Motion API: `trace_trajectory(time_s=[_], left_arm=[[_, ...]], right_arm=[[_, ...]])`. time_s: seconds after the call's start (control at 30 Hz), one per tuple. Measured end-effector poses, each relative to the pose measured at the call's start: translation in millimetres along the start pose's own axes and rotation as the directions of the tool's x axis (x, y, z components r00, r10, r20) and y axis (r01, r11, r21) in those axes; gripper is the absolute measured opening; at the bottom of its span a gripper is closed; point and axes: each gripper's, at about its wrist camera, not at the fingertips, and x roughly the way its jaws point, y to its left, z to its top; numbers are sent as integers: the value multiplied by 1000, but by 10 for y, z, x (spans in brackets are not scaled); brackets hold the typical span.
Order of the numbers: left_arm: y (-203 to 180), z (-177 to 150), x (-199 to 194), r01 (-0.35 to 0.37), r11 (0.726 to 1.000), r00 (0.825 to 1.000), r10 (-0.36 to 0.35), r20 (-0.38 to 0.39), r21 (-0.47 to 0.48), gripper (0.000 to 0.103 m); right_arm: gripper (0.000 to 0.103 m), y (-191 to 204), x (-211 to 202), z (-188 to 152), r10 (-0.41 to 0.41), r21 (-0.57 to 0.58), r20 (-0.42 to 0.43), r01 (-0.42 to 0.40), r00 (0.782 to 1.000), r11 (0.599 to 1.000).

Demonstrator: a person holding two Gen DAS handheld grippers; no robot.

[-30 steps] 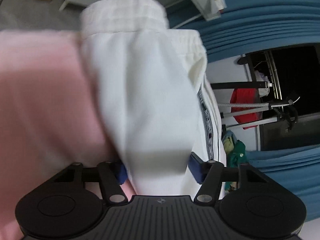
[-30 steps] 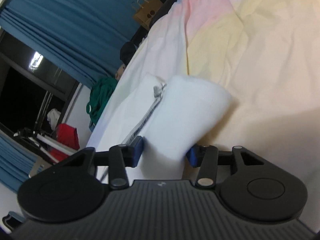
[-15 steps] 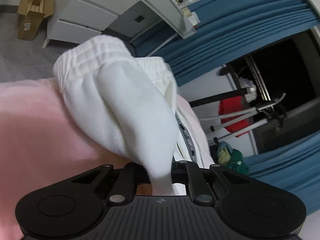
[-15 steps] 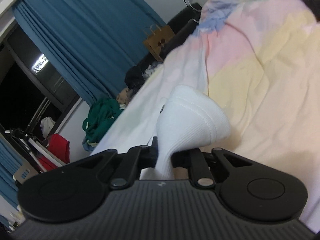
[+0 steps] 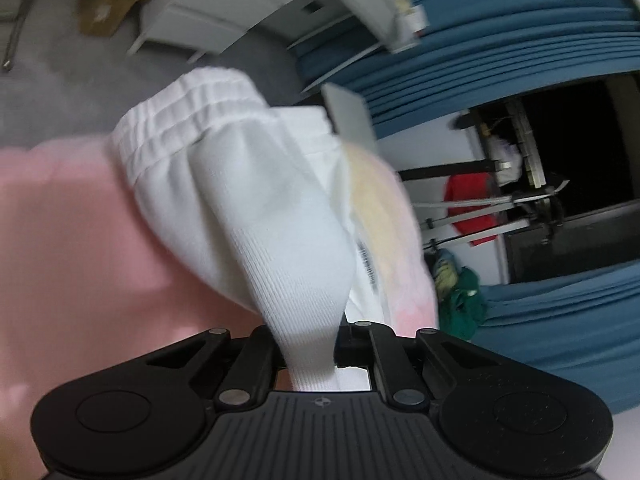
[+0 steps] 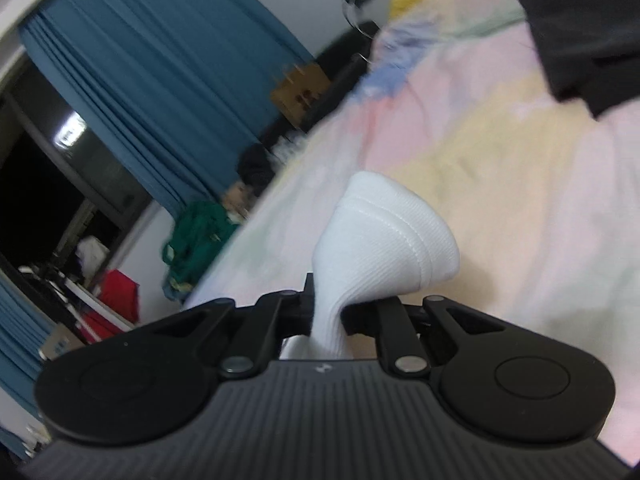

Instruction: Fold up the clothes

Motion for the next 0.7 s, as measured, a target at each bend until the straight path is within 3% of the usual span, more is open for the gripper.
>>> trace_trajectory(time_s=[0.2, 0.37, 0.47, 0.53, 0.57, 0.7], left_arm=[[-27, -30, 152, -111, 991, 994, 111, 1, 71, 11], [3, -40, 238, -162, 984, 986, 163, -15, 78, 20], [-41, -67, 287, -204, 971, 978, 207, -13, 122, 27], [-83, -90, 314, -230, 960, 972, 234, -7, 162, 36], [-104, -102, 327, -242, 953, 969, 247, -3, 182, 41], [-215, -157, 347, -267, 925, 961, 277, 0, 271, 55]], right_arm=[[16, -514, 165, -217, -73, 89, -139, 86, 988, 992], [26, -430, 85, -323, -126, 78, -132, 137, 983, 988], [43, -298, 5, -389, -175, 63, -128, 184, 976, 981], [70, -169, -82, -472, -195, 41, -122, 201, 973, 979], [76, -108, -114, -515, -202, 25, -123, 207, 972, 978], [82, 102, -153, -686, -240, -66, -135, 233, 961, 970]])
